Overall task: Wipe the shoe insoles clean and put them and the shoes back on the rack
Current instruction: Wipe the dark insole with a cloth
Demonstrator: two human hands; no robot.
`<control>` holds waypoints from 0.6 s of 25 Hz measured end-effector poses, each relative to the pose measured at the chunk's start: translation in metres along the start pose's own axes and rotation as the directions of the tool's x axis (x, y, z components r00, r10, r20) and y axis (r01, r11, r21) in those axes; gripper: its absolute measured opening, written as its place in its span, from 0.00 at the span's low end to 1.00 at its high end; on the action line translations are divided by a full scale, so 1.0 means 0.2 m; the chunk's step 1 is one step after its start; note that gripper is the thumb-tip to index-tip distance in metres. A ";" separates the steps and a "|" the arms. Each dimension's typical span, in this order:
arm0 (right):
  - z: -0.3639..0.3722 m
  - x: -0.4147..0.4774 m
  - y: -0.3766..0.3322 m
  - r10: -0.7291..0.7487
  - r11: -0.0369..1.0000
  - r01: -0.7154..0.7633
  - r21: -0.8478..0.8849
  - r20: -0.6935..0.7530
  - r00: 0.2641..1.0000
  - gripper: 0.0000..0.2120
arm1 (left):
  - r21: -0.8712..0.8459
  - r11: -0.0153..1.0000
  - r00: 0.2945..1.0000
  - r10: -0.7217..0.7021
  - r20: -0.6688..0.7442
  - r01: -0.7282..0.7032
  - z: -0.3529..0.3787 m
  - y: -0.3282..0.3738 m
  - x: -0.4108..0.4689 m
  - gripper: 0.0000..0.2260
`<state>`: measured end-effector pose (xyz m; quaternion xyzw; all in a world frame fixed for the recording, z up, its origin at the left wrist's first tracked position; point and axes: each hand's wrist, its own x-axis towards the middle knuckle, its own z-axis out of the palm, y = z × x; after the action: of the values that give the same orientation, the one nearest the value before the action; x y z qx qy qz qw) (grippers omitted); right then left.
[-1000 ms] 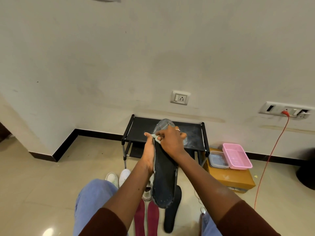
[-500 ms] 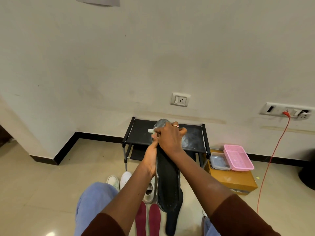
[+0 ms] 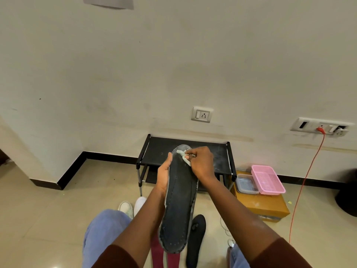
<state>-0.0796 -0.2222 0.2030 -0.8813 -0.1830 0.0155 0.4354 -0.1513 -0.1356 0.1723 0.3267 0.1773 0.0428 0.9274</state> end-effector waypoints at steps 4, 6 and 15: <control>-0.02 -0.07 0.00 -0.073 0.986 0.085 -0.144 0.087 0.994 0.10 | -0.140 0.990 1.000 0.013 -0.027 -0.017 0.01 0.00 0.04 0.26; -0.01 -0.10 0.00 -0.186 0.921 0.210 -0.327 0.103 0.977 0.10 | -0.149 0.988 0.996 0.032 -0.080 -0.044 0.02 -0.01 0.04 0.24; 0.06 -0.09 -0.01 -0.355 0.855 0.412 -0.314 0.224 0.908 0.10 | 0.034 0.997 0.987 0.067 -0.146 -0.063 0.10 -0.06 -0.03 0.27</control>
<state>-0.0993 -0.2190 0.1950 -0.8866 -0.3889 -0.0354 0.2479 -0.1492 -0.1582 0.1813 0.3417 0.2349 0.0942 0.9051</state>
